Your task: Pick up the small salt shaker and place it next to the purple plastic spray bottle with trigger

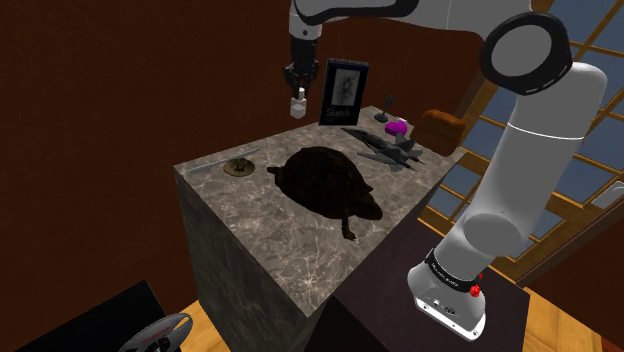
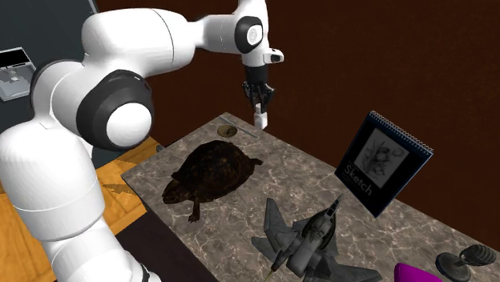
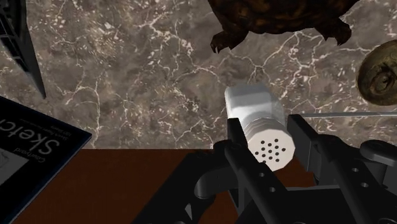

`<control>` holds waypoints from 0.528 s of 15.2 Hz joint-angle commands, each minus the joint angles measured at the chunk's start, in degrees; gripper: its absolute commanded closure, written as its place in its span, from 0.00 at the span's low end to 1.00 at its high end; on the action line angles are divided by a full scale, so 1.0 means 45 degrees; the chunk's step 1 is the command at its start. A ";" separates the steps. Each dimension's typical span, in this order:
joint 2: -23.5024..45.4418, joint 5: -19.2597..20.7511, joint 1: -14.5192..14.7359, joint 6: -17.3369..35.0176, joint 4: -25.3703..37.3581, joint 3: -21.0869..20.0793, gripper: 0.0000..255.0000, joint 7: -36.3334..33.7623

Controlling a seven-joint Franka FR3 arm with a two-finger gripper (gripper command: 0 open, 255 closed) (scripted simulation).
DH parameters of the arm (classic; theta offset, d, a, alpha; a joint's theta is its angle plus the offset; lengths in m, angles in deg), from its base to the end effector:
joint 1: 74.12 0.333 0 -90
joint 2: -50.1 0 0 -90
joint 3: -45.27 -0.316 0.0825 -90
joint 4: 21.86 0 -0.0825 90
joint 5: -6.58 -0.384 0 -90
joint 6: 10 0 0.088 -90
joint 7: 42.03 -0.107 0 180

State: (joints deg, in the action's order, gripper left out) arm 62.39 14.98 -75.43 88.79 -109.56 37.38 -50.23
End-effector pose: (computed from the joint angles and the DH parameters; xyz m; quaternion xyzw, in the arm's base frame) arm 0.6241 0.0506 0.5317 0.9983 -0.0037 -0.0019 0.0584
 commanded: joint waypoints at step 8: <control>-0.0413 -0.0210 -0.1537 0.0551 -0.0650 0.0982 1.00 0.2495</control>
State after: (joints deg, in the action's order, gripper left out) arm 60.89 14.17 -81.59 91.28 -112.29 41.32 -40.37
